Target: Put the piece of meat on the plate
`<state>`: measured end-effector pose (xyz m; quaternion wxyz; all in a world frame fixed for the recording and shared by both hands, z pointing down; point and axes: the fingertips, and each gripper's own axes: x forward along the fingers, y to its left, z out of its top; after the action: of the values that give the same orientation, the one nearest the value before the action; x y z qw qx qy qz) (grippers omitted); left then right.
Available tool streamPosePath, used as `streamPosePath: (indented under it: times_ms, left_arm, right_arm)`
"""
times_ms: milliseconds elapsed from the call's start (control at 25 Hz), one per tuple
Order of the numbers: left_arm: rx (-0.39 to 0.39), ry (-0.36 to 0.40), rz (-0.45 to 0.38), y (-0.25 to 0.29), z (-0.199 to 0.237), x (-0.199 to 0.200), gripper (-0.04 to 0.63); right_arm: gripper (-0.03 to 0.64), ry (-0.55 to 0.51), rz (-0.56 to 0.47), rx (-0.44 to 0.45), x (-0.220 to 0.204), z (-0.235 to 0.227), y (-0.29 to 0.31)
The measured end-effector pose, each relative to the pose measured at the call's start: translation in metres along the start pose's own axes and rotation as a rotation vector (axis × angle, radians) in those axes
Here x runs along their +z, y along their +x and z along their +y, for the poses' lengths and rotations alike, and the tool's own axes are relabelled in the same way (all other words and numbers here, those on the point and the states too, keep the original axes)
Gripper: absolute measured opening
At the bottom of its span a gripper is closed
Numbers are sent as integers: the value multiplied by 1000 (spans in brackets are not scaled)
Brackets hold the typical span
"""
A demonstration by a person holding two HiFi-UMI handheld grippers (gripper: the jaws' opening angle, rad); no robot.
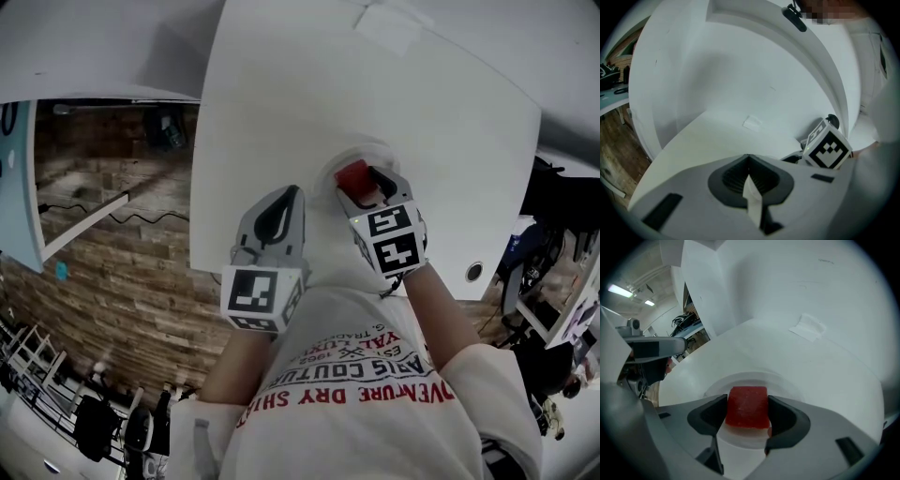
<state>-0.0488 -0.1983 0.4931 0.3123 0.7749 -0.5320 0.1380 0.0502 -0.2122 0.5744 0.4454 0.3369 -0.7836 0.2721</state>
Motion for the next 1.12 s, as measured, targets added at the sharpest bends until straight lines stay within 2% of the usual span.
streamPosePath:
  times_ms: [320, 560, 680, 840, 880, 960, 1000, 1120]
  left_arm:
    - [15, -12, -6, -8, 8, 3, 5]
    - [3, 10, -20, -13, 8, 10, 5]
    - [-3, 23, -28, -16, 0, 14, 5]
    - [-9, 57, -48, -20, -9, 20, 5]
    - [-11, 68, -54, -20, -11, 22, 5]
    - [-16, 90, -65, -21, -20, 26, 5]
    - [-20, 100, -71, -23, -26, 29, 5]
    - [-39, 125, -94, -30, -46, 36, 5]
  right_arm:
    - [279, -5, 4, -2, 3, 2, -3]
    - [295, -33, -14, 14, 6, 8, -2]
    - [314, -40, -84, 10, 14, 8, -15]
    - [310, 63, -242, 3, 33, 2, -48]
    - [291, 92, -291, -8, 37, -2, -58]
    - [110, 157, -397, -66, 43, -13, -83]
    - [65, 180, -437, -94, 44, -17, -95]
    - [29, 196, -490, -134, 35, -20, -121]
